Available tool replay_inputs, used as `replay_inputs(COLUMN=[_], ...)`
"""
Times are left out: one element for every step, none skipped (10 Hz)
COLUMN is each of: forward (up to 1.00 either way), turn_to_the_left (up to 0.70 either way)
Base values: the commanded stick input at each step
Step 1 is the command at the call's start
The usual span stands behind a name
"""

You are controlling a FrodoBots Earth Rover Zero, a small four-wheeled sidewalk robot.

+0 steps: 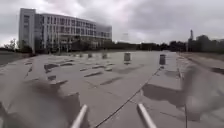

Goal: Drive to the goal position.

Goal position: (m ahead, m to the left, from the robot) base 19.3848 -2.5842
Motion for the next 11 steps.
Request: replay_inputs(forward=[1.0, 1.0, 1.0, 1.0, 1.0, 1.0, 1.0, 1.0, 1.0, 1.0, 1.0], turn_to_the_left=[-0.27, -0.27, -0.27, -0.27, -0.27, -0.27, -0.27, -0.27, -0.27, -0.27, -0.27])
